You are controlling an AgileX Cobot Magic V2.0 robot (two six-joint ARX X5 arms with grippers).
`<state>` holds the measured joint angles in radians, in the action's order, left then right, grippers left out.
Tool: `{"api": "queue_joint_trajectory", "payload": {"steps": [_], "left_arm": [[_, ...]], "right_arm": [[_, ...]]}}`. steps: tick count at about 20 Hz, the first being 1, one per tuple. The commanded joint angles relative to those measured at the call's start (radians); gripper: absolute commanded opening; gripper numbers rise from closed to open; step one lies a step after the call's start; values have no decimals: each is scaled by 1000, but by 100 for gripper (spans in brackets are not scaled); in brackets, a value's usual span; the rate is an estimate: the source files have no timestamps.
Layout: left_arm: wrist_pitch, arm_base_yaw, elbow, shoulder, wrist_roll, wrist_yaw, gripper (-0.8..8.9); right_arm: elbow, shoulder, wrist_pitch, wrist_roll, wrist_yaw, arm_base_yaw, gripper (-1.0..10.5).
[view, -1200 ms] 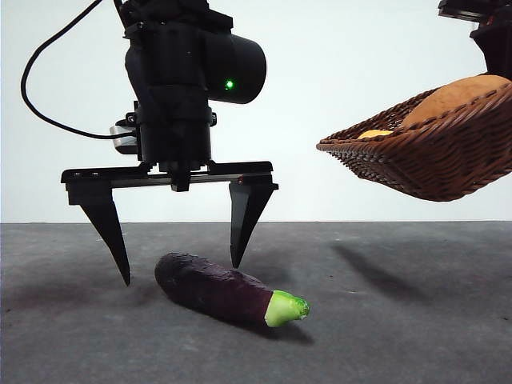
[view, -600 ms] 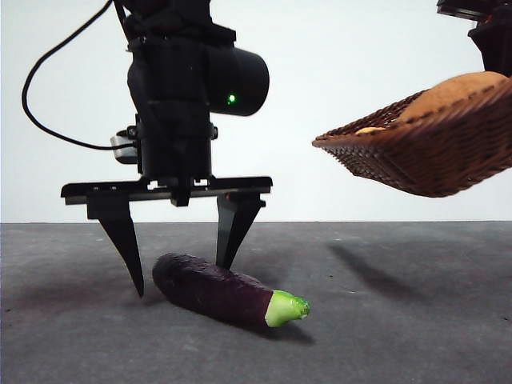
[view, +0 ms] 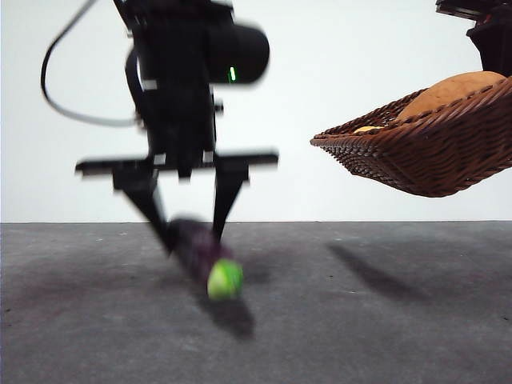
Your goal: Help me put the vegetables on the table into the basket
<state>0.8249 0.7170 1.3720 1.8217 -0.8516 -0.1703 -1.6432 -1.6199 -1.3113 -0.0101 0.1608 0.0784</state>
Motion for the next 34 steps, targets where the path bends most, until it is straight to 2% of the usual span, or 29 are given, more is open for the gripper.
{"api": "queue_joint_trajectory", "payload": {"steps": [1, 3, 5, 7, 10, 14, 17, 19, 20, 22, 24, 28, 31, 32, 33, 34], "left_arm": [[-50, -7, -7, -119, 267, -5, -12], [-82, -7, -7, -249, 358, 3, -12], [-119, -2, -7, -374, 392, 125, -12], [-197, 2, -7, -461, 360, 305, -12], [-328, 2, -7, -489, 271, 462, -12], [-348, 2, -7, -451, 218, 419, -12], [-354, -1, -7, -390, 193, 422, -12], [-381, -14, -7, -357, 174, 479, -1], [-394, -14, -7, -340, 162, 492, 36], [-400, -14, -7, -315, 132, 491, 253], [-406, -14, -7, -307, 124, 484, 387], [-477, -17, -7, -309, 82, 484, 391], [-484, -37, -7, -331, 84, 484, 359], [-468, -40, -7, -354, 132, 484, 240], [-436, -40, -7, -391, 219, 486, 46], [-385, -40, -7, -440, 322, 488, -7]], "right_arm": [[6, 7, 5, 3, 12, 2, -8], [6, 7, 1, -1, 12, 16, -8], [6, 7, 2, -6, 14, 36, -8], [6, 7, 2, -14, 16, 81, -8], [6, 7, 3, -15, 77, 147, -8], [6, 7, 18, -15, 193, 221, -7], [6, 7, 24, -16, 210, 261, -8], [6, 7, 24, -17, 211, 283, -7], [6, 7, 24, -18, 210, 291, -7], [6, 7, 24, -20, 211, 303, -7], [6, 7, 24, -24, 216, 303, -7], [6, 7, 25, -31, 214, 303, -8], [6, 7, 37, -31, 195, 301, -8], [6, 5, 51, -31, 186, 299, -8], [6, 2, 68, -31, 190, 284, -8], [6, -5, 81, -32, 191, 260, -8]]}}
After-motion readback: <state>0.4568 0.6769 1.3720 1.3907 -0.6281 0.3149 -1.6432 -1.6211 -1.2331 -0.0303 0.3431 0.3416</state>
